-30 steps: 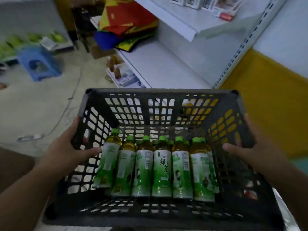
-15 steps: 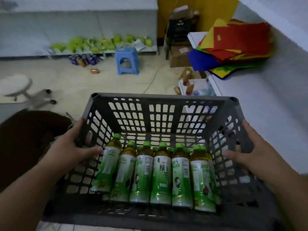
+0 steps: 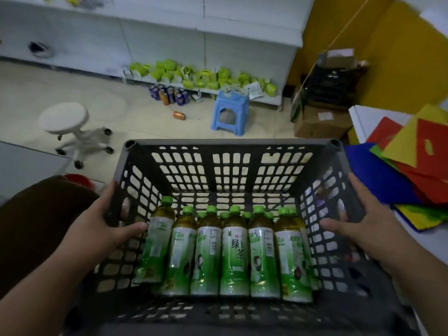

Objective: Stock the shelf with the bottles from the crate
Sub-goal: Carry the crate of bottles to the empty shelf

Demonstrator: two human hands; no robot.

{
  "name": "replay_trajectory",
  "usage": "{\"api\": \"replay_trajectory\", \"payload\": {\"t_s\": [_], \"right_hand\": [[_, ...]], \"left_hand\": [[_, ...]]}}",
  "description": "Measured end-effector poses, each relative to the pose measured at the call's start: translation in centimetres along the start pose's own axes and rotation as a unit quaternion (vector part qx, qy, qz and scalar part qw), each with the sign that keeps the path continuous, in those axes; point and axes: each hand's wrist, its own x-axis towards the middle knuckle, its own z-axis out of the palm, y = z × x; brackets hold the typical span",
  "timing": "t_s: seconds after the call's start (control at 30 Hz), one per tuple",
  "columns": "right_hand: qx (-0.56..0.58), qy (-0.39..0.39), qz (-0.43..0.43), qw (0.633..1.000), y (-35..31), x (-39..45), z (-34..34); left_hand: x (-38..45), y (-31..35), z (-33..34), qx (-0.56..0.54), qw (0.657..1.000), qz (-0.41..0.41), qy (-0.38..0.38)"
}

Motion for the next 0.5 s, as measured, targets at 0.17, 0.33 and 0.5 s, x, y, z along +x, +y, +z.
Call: {"api": "replay_trajectory", "payload": {"t_s": [0.17,0.33,0.5], "right_hand": [[0.022,-0.029,0.024,0.999,-3.7,9.9,1.9],[0.029,-0.052,0.012,0.998,-7.6,22.7,3.4],[0.034,-0.101,-0.024,0.994,-11.6,37.6,5.8]], "left_hand": [[9.9,2.8,-1.4,0.021,1.0,-0.022,0.004],[20.1,5.9,-1.9,0.03,0.999,-0.034,0.03],[31.1,9.3,-1.2,0.022,0.997,-0.046,0.055]]}}
